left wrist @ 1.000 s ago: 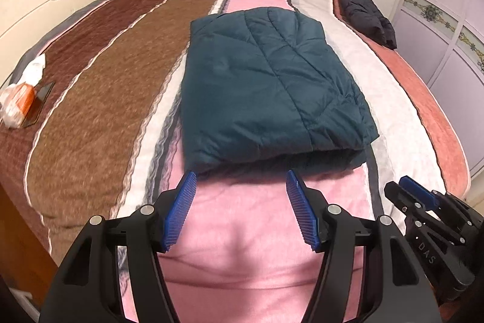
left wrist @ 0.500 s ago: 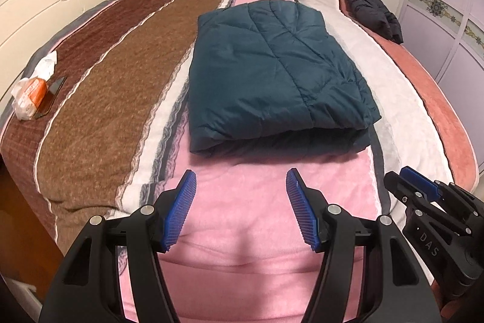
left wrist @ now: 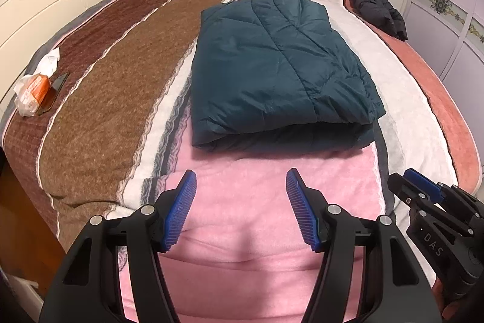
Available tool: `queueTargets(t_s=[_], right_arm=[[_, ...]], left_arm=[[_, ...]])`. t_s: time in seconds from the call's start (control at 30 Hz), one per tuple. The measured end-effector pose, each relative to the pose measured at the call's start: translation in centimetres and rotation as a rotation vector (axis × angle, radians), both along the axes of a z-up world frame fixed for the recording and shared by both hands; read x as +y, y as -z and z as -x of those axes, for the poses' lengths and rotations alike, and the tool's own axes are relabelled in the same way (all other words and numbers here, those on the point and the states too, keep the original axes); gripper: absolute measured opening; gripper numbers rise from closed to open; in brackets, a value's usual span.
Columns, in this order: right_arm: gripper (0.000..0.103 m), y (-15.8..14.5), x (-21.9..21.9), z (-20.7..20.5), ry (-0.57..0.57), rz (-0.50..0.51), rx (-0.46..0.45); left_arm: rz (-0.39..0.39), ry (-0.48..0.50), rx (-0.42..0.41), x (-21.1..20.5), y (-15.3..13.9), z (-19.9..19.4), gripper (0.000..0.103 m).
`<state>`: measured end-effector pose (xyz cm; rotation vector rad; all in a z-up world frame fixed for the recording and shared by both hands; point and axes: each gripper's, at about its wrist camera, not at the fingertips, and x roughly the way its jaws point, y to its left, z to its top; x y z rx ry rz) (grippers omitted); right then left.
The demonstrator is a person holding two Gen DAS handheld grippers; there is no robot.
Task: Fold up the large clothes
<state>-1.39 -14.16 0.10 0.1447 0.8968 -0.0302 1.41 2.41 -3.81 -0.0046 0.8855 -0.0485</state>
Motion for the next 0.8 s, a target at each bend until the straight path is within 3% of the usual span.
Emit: queueTargets(t_s=[0.8], right_arm=[[0.027,0.79,-0.22,-0.40,0.002,-0.014,0.030]], left_arm=[[0.008,-0.004,0.033,0.08,0.74,-0.37,0.060]])
